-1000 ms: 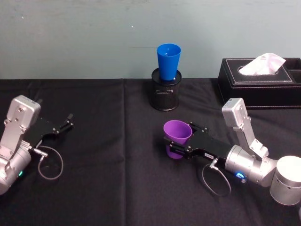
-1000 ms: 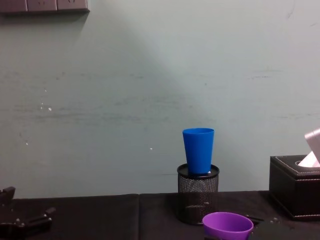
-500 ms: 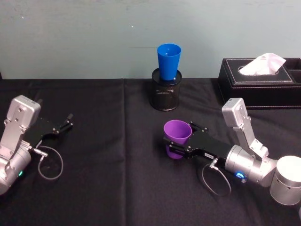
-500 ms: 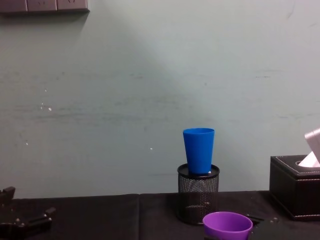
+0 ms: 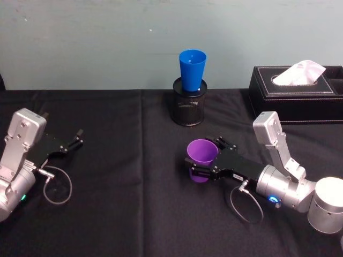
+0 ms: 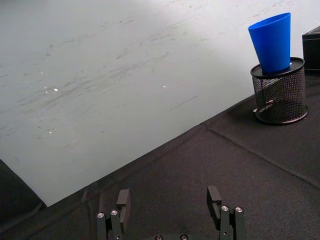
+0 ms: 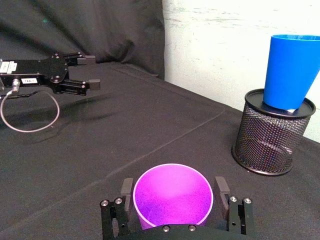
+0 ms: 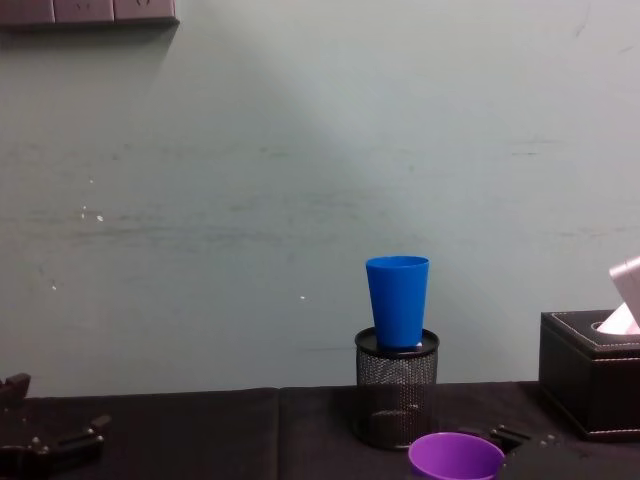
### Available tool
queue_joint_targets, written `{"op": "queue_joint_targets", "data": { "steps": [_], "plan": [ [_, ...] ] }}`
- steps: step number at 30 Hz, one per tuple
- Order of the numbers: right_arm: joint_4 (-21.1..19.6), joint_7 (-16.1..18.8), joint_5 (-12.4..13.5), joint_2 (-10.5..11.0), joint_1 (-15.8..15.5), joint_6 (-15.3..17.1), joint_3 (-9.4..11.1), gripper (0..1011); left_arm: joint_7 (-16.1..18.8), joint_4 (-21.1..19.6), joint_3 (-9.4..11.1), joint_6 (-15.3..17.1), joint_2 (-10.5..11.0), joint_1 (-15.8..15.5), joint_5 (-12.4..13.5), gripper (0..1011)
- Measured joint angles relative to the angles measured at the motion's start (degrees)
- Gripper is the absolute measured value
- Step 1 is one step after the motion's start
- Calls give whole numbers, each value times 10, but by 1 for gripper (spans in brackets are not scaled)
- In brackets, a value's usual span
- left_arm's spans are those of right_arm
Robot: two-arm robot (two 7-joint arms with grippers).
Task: Pick up one cup with a gripper and tap it against the other cup.
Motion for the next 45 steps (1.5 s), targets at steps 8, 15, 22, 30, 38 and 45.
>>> {"op": "queue_joint_targets", "data": {
  "steps": [8, 15, 22, 30, 38, 45],
  "plan": [
    [-17, -6, -1, 1, -4, -15, 6, 1003, 0, 0, 0, 0, 0, 0, 0, 1000],
    [-41, -32, 8, -6, -13, -41, 34, 1003, 0, 0, 0, 0, 0, 0, 0, 1000],
    [-65, -136, -29, -21, -26, -34, 67, 1003, 0, 0, 0, 0, 0, 0, 0, 1000],
    [-71, -289, -103, -48, -42, 32, 97, 1003, 0, 0, 0, 0, 0, 0, 0, 1000],
    [-57, -335, -145, -60, -43, 68, 103, 1003, 0, 0, 0, 0, 0, 0, 0, 1000],
    [-50, -328, -148, -62, -43, 64, 104, 1003, 0, 0, 0, 0, 0, 0, 0, 1000]
  ]
}}
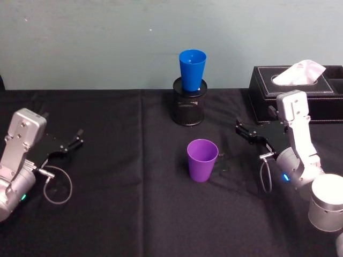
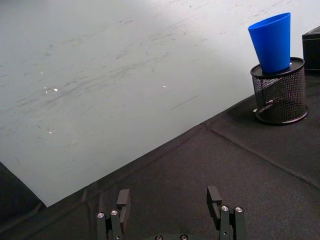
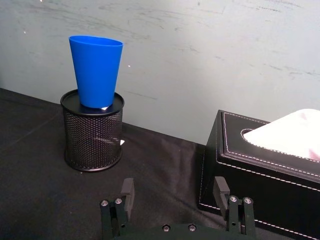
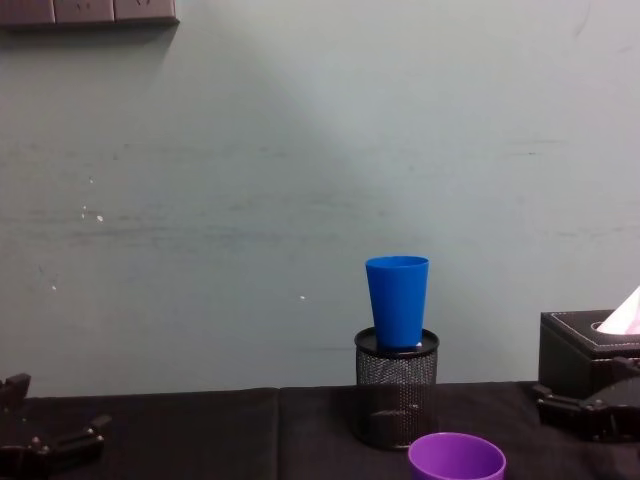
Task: Pick up one cup with a gripper and tap it against the other cup.
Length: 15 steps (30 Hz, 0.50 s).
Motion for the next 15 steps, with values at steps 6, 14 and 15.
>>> {"op": "queue_joint_targets", "data": {
  "steps": [6, 14, 15],
  "plan": [
    [-1, -2, 0, 0, 0, 1, 0, 1003, 0, 0, 0, 0, 0, 0, 0, 1000],
    [-2, -3, -1, 0, 0, 2, -1, 1003, 0, 0, 0, 0, 0, 0, 0, 1000],
    [-2, -3, -1, 0, 0, 2, -1, 1003, 0, 0, 0, 0, 0, 0, 0, 1000]
  ]
}}
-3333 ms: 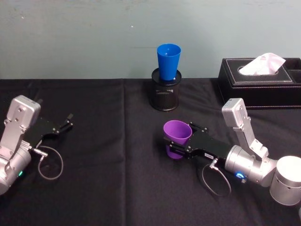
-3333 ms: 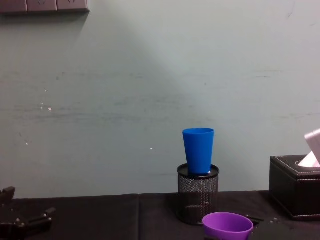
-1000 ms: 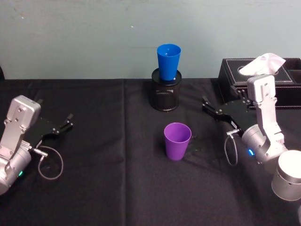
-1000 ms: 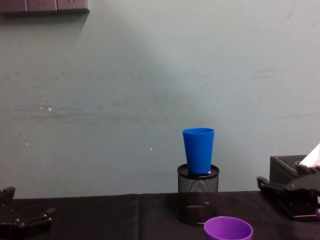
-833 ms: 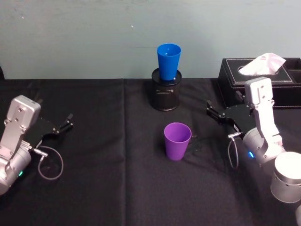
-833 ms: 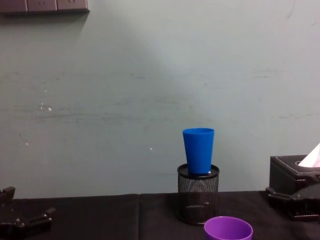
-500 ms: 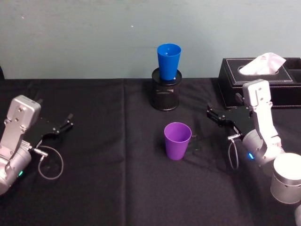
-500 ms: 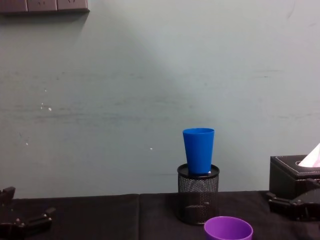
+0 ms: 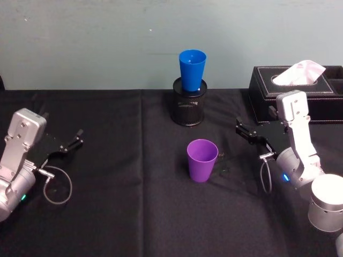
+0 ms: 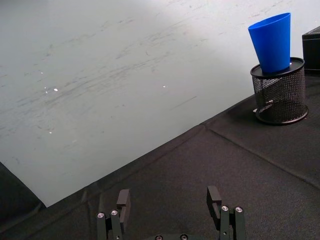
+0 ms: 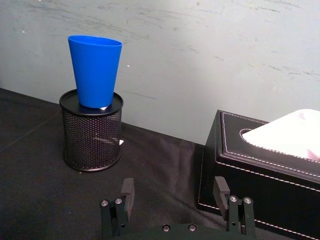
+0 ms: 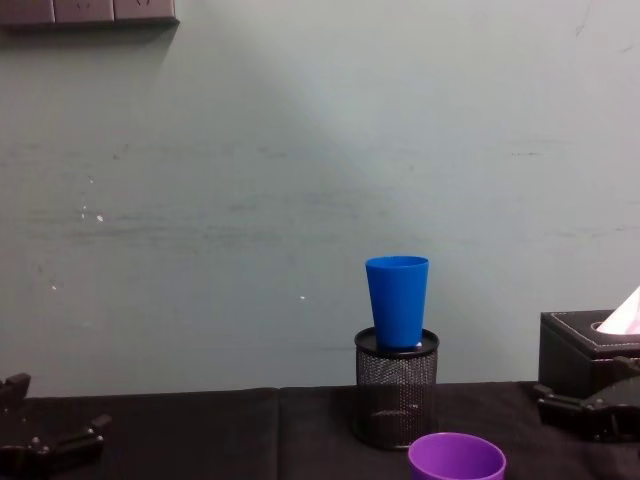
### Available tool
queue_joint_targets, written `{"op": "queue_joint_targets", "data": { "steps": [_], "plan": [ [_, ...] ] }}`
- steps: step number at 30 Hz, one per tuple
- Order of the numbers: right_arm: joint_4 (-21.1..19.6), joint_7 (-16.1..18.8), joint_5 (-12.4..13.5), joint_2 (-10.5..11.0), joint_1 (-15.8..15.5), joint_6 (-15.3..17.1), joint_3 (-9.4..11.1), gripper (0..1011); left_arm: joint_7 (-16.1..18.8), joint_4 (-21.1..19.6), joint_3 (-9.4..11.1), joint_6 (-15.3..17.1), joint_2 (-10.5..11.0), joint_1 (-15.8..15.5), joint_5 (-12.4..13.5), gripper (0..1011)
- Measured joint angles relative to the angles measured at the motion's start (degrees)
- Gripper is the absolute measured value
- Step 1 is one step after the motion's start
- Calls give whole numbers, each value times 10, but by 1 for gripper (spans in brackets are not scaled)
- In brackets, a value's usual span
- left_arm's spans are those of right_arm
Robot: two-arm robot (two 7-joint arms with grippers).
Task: Pick up one cup with a gripper and tap it against the other cup.
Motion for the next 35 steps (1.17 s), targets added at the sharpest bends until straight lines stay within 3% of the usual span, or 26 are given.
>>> {"op": "queue_joint_targets", "data": {
  "steps": [35],
  "plan": [
    [-1, -2, 0, 0, 0, 2, 0, 1003, 0, 0, 0, 0, 0, 0, 0, 1000]
  ]
}}
